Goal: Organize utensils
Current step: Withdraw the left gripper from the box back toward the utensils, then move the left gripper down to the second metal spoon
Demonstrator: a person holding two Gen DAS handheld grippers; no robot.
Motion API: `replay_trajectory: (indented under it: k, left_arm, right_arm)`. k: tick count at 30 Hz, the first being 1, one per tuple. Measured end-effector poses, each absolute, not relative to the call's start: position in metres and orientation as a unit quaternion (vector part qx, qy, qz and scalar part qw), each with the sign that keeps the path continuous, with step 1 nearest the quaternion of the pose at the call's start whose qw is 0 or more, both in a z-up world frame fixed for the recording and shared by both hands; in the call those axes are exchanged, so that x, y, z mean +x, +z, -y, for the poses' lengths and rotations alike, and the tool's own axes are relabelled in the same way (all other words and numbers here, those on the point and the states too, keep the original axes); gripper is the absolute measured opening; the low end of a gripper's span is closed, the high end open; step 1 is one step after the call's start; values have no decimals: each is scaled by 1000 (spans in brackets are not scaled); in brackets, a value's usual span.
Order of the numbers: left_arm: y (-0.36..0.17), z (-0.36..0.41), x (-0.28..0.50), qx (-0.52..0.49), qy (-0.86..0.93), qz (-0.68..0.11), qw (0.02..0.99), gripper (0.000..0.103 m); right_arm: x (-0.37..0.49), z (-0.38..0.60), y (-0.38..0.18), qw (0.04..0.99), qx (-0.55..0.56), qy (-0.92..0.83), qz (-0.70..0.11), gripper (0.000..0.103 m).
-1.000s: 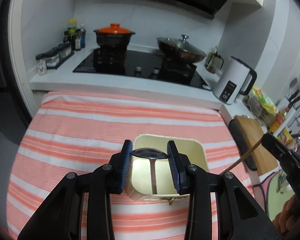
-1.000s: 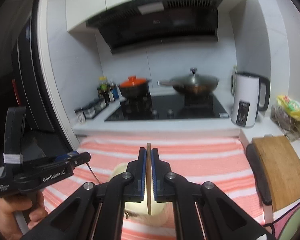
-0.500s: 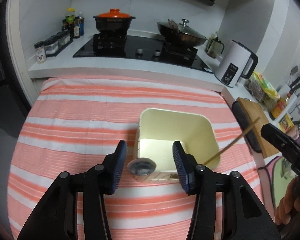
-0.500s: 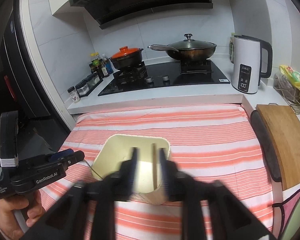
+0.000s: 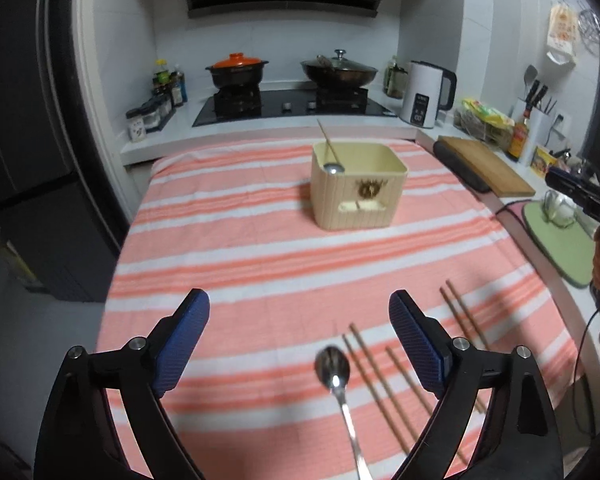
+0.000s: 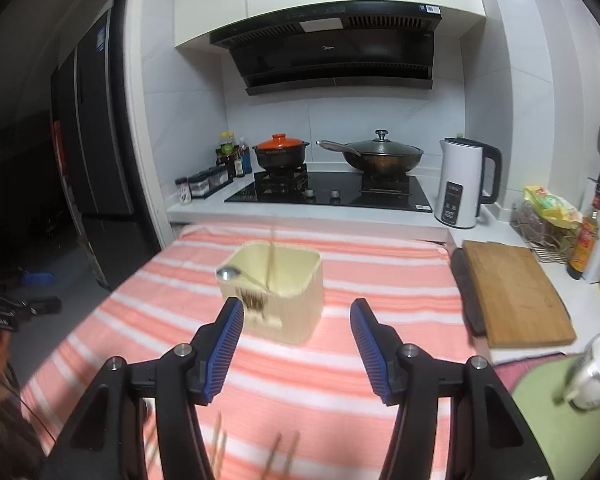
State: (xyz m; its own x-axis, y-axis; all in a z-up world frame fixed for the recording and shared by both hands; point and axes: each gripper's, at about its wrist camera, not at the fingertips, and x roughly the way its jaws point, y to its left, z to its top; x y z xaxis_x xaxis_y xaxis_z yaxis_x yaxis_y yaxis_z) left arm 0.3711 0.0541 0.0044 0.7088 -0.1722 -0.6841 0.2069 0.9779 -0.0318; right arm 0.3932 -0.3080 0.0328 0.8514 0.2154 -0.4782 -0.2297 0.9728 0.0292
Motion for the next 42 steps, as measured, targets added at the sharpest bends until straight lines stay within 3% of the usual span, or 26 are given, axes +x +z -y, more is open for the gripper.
replay_trajectory:
  k: [8,14,23,34,39,42]
  left_arm:
    - [-95,-64,284,-61,-57,-388,918,93]
    - [-118,-53,276,-60,-61,-409,908,93]
    - [-141,-42,265,-68,-69,-425,900,93]
    - [-162,-36,269,-59,-62,-448,890,93]
    - [-168,-25,270,-39,-60,-451,890,93]
    - [-171,-23,273,-33,-57,-456,888,93]
  right_arm:
    - [278,310,-61,965,-62,55,-250,59]
    - [230,292,-126,952,-90,46,-288,59]
    - [209,292,-163,938,-59,71,-333,59]
    - [224,278,-170,930,-61,78,-353,58]
    - [223,274,-174,927,-63,83,-360,54]
    - [223,270,-176,925,-64,88,-365,46]
